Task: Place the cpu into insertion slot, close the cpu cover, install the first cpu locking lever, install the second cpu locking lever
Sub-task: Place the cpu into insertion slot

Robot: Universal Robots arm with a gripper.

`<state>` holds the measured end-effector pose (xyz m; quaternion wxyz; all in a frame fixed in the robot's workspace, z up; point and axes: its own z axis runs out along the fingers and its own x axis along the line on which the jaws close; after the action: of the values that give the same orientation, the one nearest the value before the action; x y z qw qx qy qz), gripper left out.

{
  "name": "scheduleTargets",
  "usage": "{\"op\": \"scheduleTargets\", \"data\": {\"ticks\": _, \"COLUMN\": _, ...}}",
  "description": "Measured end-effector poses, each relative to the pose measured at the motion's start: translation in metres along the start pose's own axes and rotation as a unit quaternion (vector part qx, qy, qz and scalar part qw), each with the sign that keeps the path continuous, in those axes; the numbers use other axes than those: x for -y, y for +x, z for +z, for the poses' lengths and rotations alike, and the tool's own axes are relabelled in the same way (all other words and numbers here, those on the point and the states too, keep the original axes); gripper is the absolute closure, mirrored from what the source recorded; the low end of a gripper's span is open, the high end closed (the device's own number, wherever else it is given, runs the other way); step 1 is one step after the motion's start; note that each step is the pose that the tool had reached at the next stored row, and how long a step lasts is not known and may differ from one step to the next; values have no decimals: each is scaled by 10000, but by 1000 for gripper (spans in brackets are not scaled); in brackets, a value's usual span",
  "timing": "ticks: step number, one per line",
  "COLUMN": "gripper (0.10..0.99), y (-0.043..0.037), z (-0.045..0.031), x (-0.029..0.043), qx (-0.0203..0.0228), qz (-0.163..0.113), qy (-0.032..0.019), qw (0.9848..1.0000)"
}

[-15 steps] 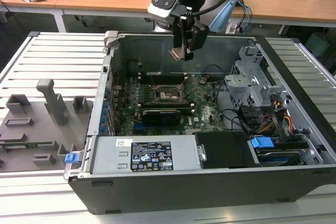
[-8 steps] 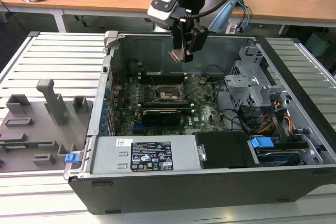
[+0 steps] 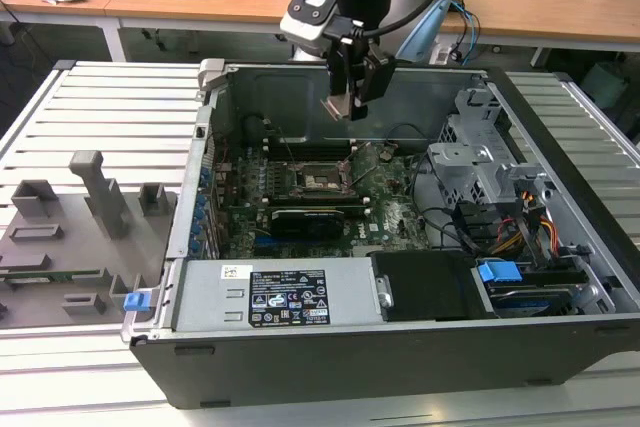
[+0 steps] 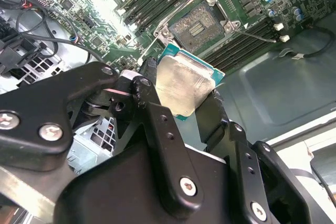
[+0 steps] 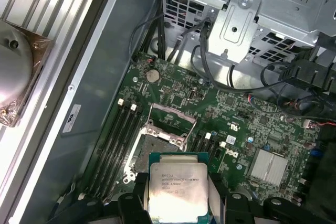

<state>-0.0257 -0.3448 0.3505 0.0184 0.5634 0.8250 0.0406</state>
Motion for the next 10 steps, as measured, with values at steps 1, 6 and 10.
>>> {"op": "scheduleTargets", "data": {"ticks": 1, "gripper": 549, "y": 0, "z": 5, "x": 0, "qx": 1, "qz": 10, "qy": 0, "qw": 10000}}
{"op": "scheduleTargets", "data": {"ticks": 6, "gripper": 549, "y": 0, "z": 22, "x": 2, "qx": 4, "qz": 41, "qy": -1, "qw": 10000}}
{"op": "scheduleTargets", "data": {"ticks": 10, "gripper": 549, "y": -1, "z": 37, "x": 3, "qx": 6, "qz": 63, "qy": -1, "qw": 10000}}
